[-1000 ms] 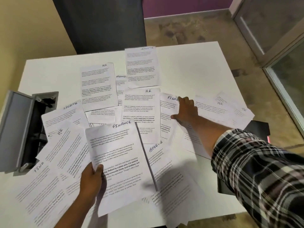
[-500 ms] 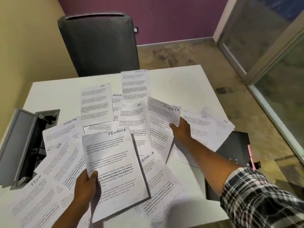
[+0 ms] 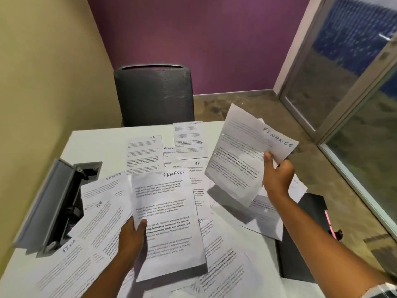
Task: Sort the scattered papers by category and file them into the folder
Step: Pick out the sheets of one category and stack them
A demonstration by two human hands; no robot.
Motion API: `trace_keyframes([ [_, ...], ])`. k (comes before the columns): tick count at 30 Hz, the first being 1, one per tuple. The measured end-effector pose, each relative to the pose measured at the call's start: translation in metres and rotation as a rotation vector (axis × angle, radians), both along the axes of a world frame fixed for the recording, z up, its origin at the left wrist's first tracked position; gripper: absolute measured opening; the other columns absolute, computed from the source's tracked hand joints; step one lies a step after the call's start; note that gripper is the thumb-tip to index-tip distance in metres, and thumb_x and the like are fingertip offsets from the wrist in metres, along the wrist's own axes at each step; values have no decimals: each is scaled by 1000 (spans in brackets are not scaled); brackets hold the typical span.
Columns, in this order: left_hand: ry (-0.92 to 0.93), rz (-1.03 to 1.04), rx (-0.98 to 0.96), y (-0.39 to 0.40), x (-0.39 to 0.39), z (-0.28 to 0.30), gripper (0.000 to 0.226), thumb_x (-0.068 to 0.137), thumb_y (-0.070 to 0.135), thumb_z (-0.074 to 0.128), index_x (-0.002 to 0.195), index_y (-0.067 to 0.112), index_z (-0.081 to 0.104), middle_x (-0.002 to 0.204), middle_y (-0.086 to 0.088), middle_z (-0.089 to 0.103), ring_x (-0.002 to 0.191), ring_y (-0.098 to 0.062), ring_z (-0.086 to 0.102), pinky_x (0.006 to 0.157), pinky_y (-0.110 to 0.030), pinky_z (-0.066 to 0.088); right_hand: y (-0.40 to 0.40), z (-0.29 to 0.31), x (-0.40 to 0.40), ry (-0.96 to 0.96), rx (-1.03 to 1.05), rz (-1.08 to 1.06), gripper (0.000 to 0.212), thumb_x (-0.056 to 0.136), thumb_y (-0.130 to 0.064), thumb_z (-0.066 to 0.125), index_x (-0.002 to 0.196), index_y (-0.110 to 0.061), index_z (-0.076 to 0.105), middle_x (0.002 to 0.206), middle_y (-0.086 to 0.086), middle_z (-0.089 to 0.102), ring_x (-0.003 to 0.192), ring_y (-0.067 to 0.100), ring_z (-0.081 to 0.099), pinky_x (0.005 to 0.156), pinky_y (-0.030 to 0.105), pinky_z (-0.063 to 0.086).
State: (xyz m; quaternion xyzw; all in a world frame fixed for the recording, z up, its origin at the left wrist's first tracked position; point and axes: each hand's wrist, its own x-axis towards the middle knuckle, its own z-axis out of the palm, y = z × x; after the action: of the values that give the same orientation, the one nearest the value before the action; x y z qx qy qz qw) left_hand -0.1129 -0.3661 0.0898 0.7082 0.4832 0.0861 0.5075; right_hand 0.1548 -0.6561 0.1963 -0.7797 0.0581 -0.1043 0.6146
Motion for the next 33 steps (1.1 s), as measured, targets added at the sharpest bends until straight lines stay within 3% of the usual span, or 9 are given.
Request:
trace_keyframes([
  [8,-70,19,-36,27,-10,5,21,95,21,65,110,7,64,99,-9,68,95,-32,66,82,-38,52,56,-17,-56,229,143,276,16,92,-14,74,107,-9,72,96,2,77,78,5,74,71,26,61],
  [12,-112,-21,-73,38,-11,8,28,93,22,67,117,8,62,103,-6,66,93,-25,62,81,-33,49,97,-56,-103,424,241,371,20,94,-15,72,112,-7,73,104,8,79,96,30,76,83,41,62],
  [15,-146,-49,-113,45,-15,9,28,91,26,70,115,13,63,102,-3,70,93,-25,67,78,-36,55,121,-71,-129,516,282,396,22,97,-18,68,117,-9,70,109,6,78,101,26,74,89,41,60],
  [18,-158,-59,-152,53,-19,7,33,87,37,74,113,19,66,100,0,73,90,-22,71,75,-40,60,139,-74,-149,577,281,381,24,93,-17,73,113,-9,63,105,7,75,90,19,73,67,22,60],
  [20,-177,-69,-145,57,-21,12,38,84,45,74,111,20,65,95,2,73,85,-17,70,64,-28,56,147,-78,-156,603,275,414,29,89,-9,77,113,-11,61,105,7,75,88,15,73,62,16,56],
  [23,-215,-60,-140,59,-25,23,47,82,41,75,117,19,52,93,3,68,81,-14,67,54,-17,47,157,-78,-164,633,361,445,35,86,9,73,116,-6,66,108,14,77,94,26,76,74,30,62],
  [29,-289,-164,103,74,-33,25,69,95,11,61,148,37,26,133,8,48,114,-10,50,91,-29,44,163,-73,-167,583,339,421,33,89,3,72,119,-8,65,104,11,77,90,25,76,68,31,61],
  [31,-290,-265,172,79,-33,23,56,98,15,58,145,34,35,140,18,45,122,2,45,101,-21,37,163,-71,-170,575,332,420,28,90,1,72,116,-8,65,105,13,77,87,23,77,64,28,60],
  [33,-262,-376,166,81,-31,26,36,99,25,56,132,35,47,127,24,54,110,15,51,89,-5,39,159,-74,-171,570,325,426,28,90,-1,73,116,-4,64,108,16,76,95,30,76,65,29,60],
])
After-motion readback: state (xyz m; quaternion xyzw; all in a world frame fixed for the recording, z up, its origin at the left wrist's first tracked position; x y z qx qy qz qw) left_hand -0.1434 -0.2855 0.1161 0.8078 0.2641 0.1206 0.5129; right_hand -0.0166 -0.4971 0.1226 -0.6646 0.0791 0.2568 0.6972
